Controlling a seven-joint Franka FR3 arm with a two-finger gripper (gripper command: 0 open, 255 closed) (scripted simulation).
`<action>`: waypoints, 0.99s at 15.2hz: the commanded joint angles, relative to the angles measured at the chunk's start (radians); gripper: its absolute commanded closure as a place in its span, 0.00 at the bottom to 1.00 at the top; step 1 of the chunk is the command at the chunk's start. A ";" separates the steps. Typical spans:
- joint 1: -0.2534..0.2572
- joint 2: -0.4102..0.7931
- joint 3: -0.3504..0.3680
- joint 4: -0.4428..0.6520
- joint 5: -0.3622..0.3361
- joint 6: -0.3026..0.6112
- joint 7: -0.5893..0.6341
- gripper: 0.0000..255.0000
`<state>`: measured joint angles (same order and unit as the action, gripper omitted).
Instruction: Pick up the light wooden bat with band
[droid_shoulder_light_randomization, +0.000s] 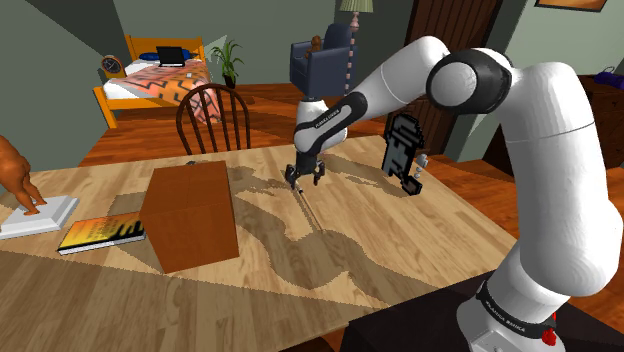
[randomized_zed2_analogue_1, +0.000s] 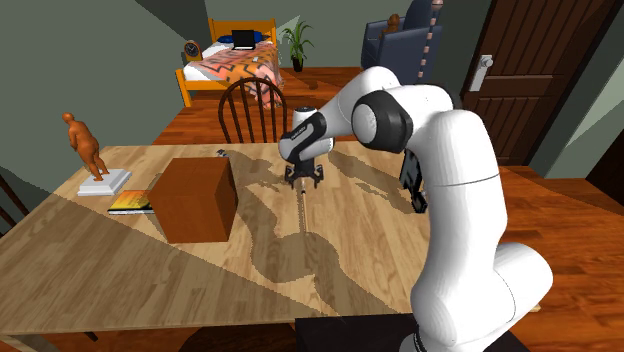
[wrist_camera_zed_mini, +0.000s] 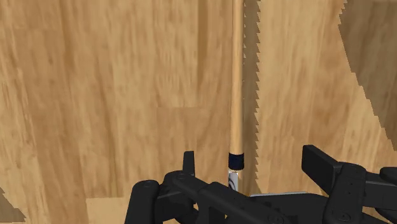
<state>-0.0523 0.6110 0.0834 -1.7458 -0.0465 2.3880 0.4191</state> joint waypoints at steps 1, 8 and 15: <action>0.003 0.041 -0.003 0.029 0.001 0.011 0.008 0.00; 0.006 0.106 -0.007 0.039 -0.004 0.066 0.009 0.00; 0.006 0.102 -0.007 0.033 -0.004 0.068 0.010 1.00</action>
<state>-0.0479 0.7107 0.0738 -1.7111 -0.0513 2.4552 0.4293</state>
